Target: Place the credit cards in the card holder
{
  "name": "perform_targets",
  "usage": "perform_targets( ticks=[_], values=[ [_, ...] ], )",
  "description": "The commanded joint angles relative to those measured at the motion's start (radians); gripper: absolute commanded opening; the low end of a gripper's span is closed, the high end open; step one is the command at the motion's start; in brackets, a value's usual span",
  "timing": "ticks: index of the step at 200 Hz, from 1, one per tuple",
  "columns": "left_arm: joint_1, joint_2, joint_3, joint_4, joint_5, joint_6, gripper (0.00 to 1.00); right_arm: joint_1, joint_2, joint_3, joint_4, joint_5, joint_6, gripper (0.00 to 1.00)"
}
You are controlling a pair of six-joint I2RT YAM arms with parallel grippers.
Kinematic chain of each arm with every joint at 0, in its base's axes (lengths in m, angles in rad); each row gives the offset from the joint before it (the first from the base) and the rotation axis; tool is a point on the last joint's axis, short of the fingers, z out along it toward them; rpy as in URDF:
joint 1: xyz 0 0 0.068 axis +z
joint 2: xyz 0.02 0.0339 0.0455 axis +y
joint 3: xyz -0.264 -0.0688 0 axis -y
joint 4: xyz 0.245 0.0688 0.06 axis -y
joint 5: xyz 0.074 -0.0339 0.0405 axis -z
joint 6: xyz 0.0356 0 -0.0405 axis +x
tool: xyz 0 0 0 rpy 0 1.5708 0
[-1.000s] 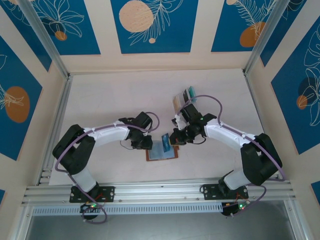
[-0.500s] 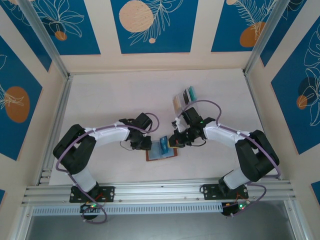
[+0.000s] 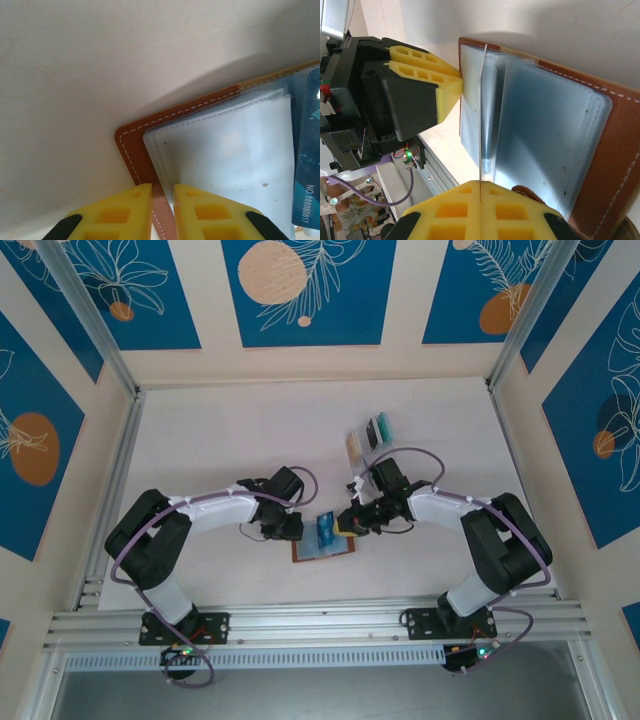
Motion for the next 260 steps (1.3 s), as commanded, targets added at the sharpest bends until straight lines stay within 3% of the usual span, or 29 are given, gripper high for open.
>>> perform_targets(
  ticks=[1, 84, 158, 260],
  values=[
    [-0.006, 0.036, -0.048, -0.034, -0.050, -0.001, 0.18, 0.008, 0.016, -0.013, 0.032, -0.041, 0.020, 0.00],
    [-0.007, 0.034, -0.052, -0.029, -0.047, -0.003, 0.18, 0.029, 0.046, -0.038, 0.054, -0.019, 0.028, 0.00],
    [-0.006, 0.037, -0.057, -0.023, -0.048, -0.005, 0.18, 0.050, -0.020, -0.101, 0.025, 0.025, 0.052, 0.00],
    [-0.007, 0.028, -0.084, 0.003, -0.032, -0.014, 0.18, 0.065, 0.067, 0.021, 0.006, 0.056, 0.045, 0.00]
  ],
)
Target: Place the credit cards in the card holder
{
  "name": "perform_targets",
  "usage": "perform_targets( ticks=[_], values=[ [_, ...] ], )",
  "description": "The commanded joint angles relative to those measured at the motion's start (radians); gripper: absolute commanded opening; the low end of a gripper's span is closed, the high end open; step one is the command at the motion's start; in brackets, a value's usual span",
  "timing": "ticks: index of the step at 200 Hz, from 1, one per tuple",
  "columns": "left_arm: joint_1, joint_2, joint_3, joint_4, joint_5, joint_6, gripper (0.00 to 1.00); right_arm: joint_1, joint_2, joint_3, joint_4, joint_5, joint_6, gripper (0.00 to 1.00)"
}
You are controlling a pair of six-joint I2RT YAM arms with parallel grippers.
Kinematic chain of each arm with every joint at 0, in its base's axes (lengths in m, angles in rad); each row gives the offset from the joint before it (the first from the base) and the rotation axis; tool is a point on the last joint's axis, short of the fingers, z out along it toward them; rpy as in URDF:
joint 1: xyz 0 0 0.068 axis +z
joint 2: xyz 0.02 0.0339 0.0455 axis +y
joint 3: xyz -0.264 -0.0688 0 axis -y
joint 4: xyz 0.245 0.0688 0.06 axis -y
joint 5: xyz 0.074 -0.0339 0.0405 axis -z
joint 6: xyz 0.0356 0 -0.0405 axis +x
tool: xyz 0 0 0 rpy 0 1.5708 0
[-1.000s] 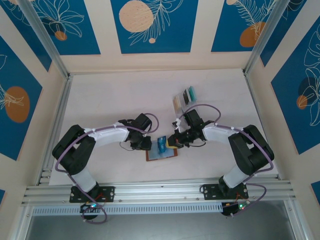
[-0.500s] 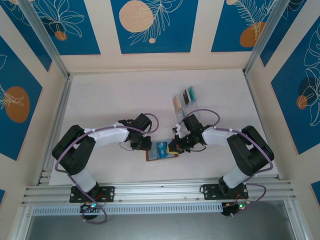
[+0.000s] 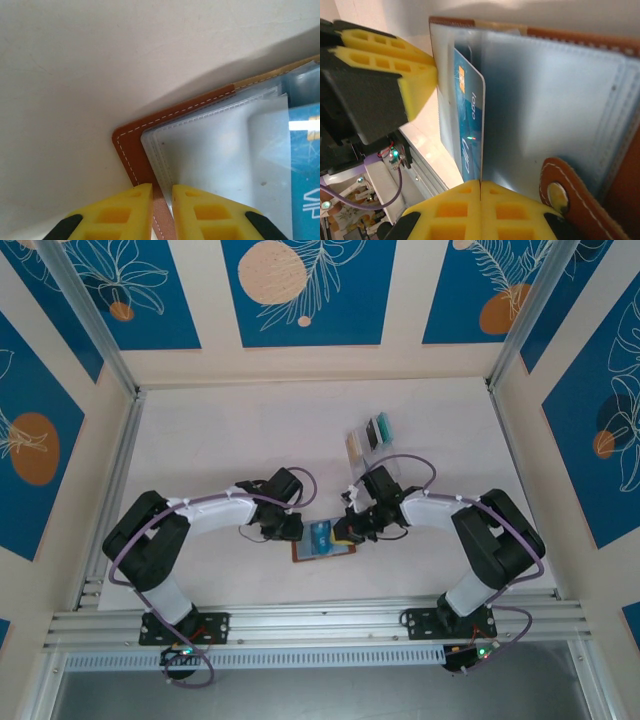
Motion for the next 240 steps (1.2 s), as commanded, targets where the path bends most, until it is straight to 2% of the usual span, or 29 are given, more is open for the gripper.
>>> perform_targets(
  ticks=[1, 70, 142, 240],
  values=[
    [-0.007, 0.042, -0.056, -0.036, -0.038, -0.010, 0.18, 0.008, 0.027, 0.042, -0.033, 0.003, 0.002, 0.00],
    [-0.007, 0.031, -0.057, -0.037, -0.040, -0.014, 0.18, 0.072, 0.092, 0.093, -0.059, 0.004, -0.023, 0.00],
    [-0.006, 0.034, -0.061, -0.031, -0.040, -0.014, 0.18, 0.056, -0.007, 0.042, -0.119, 0.032, -0.040, 0.00],
    [-0.007, 0.040, -0.070, -0.016, -0.035, -0.004, 0.18, 0.048, 0.091, 0.163, -0.278, 0.000, -0.164, 0.00]
  ],
)
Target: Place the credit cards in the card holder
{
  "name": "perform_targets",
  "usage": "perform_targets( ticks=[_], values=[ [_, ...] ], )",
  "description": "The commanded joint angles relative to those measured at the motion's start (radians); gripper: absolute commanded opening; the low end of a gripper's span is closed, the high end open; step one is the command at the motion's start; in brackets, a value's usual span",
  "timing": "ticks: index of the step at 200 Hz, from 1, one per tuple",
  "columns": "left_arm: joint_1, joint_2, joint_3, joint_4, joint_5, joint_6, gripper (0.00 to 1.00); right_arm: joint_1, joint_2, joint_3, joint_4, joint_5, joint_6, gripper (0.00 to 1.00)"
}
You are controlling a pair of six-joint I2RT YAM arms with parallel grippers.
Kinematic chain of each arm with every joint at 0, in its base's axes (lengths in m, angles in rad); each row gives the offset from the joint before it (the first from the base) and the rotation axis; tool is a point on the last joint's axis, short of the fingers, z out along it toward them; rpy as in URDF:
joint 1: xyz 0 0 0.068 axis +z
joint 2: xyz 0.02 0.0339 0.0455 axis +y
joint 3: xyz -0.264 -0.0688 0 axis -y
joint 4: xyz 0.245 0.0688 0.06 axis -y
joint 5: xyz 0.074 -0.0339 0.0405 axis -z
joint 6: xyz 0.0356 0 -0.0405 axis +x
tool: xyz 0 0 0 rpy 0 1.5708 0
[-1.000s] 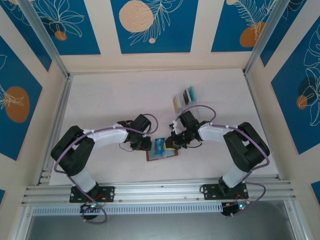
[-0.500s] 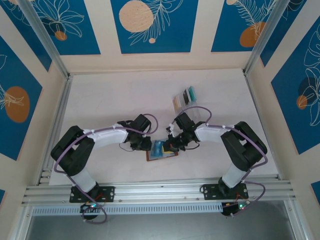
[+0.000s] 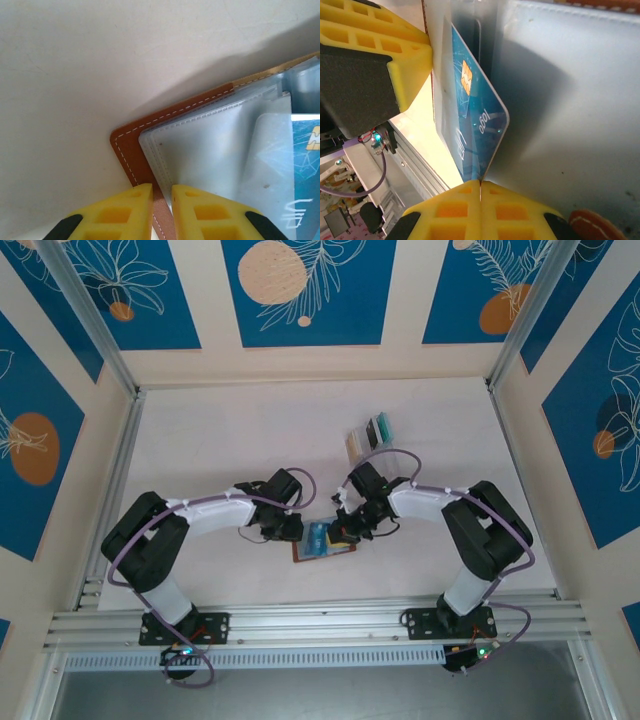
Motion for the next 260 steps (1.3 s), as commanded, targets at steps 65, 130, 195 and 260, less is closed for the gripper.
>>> perform_targets(
  ticks=[65, 130, 195, 260],
  values=[
    [-0.006, 0.036, -0.067, -0.030, -0.041, 0.000, 0.18, 0.010, 0.097, 0.137, -0.123, -0.022, -0.073, 0.00],
    [-0.007, 0.013, -0.074, -0.014, -0.027, -0.009, 0.18, 0.060, 0.114, 0.183, -0.105, 0.002, -0.043, 0.00],
    [0.002, -0.040, -0.061, -0.020, 0.018, -0.015, 0.20, 0.052, 0.028, 0.182, -0.188, 0.078, -0.032, 0.27],
    [0.042, -0.157, -0.086, 0.029, 0.155, -0.035, 0.22, 0.068, -0.086, 0.247, -0.392, 0.362, -0.022, 0.43]
  ],
)
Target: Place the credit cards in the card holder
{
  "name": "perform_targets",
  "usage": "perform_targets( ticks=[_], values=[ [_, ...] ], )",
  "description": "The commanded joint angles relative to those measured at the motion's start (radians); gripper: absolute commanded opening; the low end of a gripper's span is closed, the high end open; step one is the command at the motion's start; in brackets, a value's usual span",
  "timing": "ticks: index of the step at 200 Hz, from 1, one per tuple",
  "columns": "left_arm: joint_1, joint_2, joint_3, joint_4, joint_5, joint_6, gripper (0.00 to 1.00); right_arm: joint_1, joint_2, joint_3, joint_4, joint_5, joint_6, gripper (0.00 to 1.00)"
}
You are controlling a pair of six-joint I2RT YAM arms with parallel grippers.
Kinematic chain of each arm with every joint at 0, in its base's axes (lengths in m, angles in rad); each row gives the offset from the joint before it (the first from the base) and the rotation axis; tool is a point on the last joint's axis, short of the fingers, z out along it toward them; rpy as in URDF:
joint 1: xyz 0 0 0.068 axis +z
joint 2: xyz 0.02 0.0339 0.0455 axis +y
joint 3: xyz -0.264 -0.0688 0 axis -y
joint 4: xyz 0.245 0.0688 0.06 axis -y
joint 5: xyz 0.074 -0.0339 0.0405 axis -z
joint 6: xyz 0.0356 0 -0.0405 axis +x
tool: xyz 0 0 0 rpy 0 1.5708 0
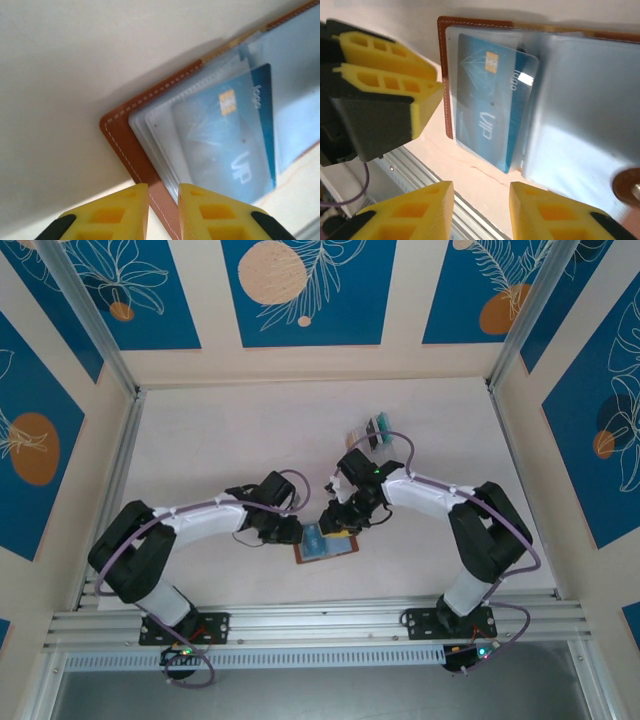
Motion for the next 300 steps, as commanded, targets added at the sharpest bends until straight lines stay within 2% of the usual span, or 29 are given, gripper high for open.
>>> perform_targets(
  ticks=[1, 32, 44, 60, 91, 107, 120, 146, 152, 178, 218, 260, 300],
  values=[
    [0.021, -0.059, -0.019, -0.003, 0.079, -0.019, 0.22, 0.018, -0.058, 0.054, -0.146, 0.199, 0.015, 0.43],
    [0.031, -0.085, -0.047, 0.019, 0.109, -0.029, 0.22, 0.034, -0.005, 0.074, -0.225, 0.426, 0.055, 0.63],
    [0.034, -0.079, -0.052, 0.014, 0.097, -0.026, 0.22, 0.049, 0.031, 0.087, -0.242, 0.494, 0.069, 0.68],
    [0.042, -0.069, -0.067, 0.020, 0.096, -0.030, 0.22, 0.073, 0.075, 0.100, -0.238, 0.542, 0.082, 0.71],
    [0.055, -0.049, -0.102, 0.043, 0.096, -0.033, 0.22, 0.095, 0.129, 0.123, -0.236, 0.624, 0.110, 0.69],
    [0.056, -0.028, -0.115, 0.061, 0.100, -0.032, 0.22, 0.095, 0.128, 0.126, -0.232, 0.633, 0.109, 0.60],
    [0.056, -0.012, -0.121, 0.078, 0.103, -0.029, 0.22, 0.100, 0.112, 0.129, -0.237, 0.643, 0.111, 0.37],
    [0.055, 0.024, -0.126, 0.116, 0.106, -0.024, 0.22, 0.119, 0.050, 0.130, -0.246, 0.652, 0.106, 0.05],
    [0.055, 0.035, -0.125, 0.124, 0.108, -0.024, 0.22, 0.126, 0.035, 0.133, -0.249, 0.644, 0.101, 0.00],
    [0.051, 0.079, -0.115, 0.155, 0.112, -0.030, 0.21, 0.150, -0.027, 0.149, -0.215, 0.552, 0.074, 0.00],
    [0.041, 0.096, -0.111, 0.199, 0.119, -0.061, 0.21, 0.152, -0.054, 0.166, -0.102, 0.311, 0.074, 0.00],
    [0.039, 0.100, -0.125, 0.255, 0.141, -0.117, 0.21, 0.163, 0.070, 0.157, 0.123, 0.034, 0.168, 0.00],
    [0.059, 0.034, -0.162, 0.226, 0.112, -0.160, 0.20, 0.172, 0.214, 0.146, 0.256, -0.056, 0.233, 0.00]
  ],
)
